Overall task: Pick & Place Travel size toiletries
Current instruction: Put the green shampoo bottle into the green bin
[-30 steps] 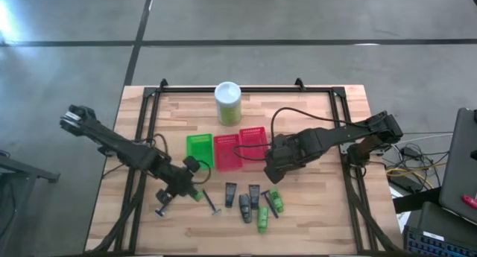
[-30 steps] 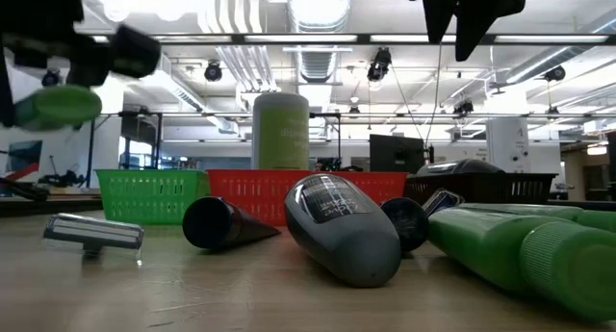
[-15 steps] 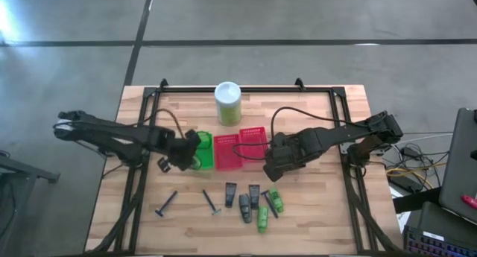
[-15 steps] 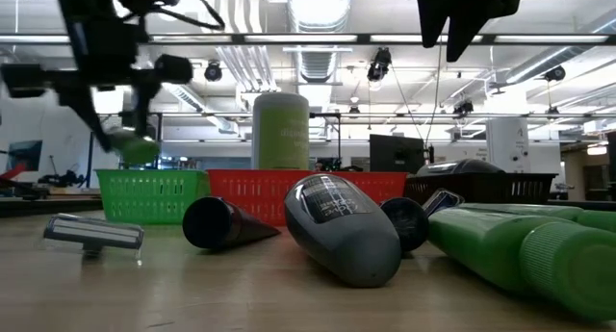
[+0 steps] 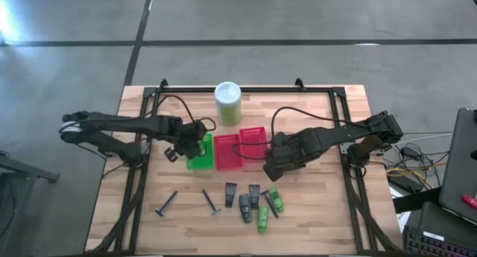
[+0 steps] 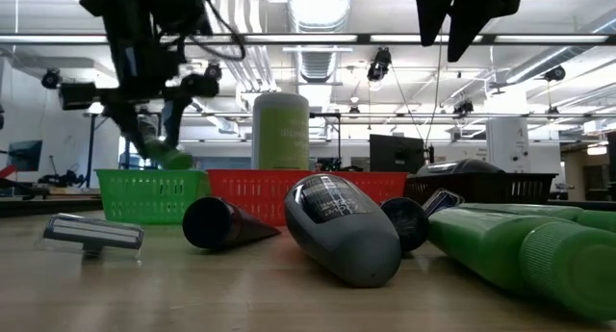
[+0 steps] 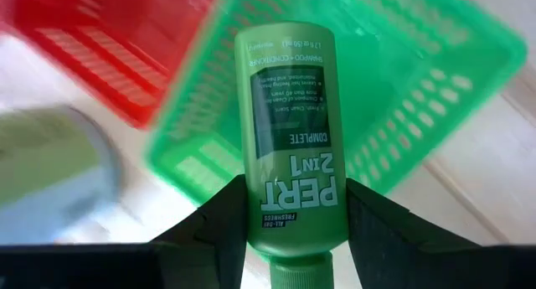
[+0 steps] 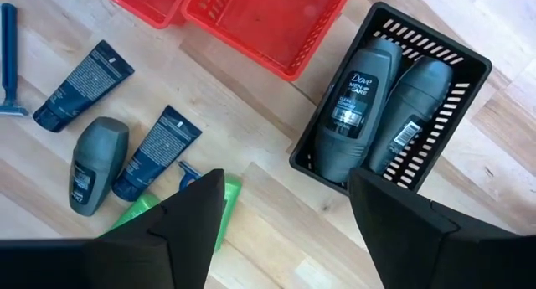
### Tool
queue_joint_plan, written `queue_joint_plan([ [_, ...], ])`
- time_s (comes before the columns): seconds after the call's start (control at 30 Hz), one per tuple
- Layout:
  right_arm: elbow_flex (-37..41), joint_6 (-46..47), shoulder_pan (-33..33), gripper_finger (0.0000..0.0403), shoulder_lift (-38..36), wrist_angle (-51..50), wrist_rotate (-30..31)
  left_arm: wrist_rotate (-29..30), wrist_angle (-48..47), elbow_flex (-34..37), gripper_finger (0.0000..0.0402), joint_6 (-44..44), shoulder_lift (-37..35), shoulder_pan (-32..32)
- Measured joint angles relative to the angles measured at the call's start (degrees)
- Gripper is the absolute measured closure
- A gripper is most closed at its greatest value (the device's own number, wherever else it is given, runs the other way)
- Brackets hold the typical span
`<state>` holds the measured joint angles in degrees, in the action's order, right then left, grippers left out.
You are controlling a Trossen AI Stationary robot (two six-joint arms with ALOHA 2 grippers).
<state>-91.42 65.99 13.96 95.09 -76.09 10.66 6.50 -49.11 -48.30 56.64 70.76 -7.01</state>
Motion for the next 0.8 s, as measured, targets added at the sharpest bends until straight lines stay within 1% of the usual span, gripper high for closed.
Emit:
queue_joint_plan([
  [0.17, 0.0, -0.2, 0.0, 0.0142, 0.0, 0.0, 0.0, 0.0, 1.1, 0.8, 0.0234, 0.3, 1.0, -0.4],
  [0.3, 0.0, -0.2, 0.0, 0.0140, 0.0, 0.0, 0.0, 0.1, 3.2, -0.1, 0.0234, 0.3, 2.7, -0.4],
  [0.43, 0.0, 0.0, 0.0, 0.0148, 0.0, 0.0, 0.0, -0.1, 3.2, -0.5, 0.0231, 0.3, 4.9, -0.4],
  [0.6, 0.0, 0.0, 0.0, 0.0166, 0.0, 0.0, 0.0, -0.2, 3.2, -0.5, 0.0200, -1.0, 5.6, -0.4],
  [0.8, 0.0, 0.0, 0.0, 0.0181, 0.0, 0.0, 0.0, -0.2, 3.5, -0.6, 0.0171, -1.3, 4.0, -0.3],
])
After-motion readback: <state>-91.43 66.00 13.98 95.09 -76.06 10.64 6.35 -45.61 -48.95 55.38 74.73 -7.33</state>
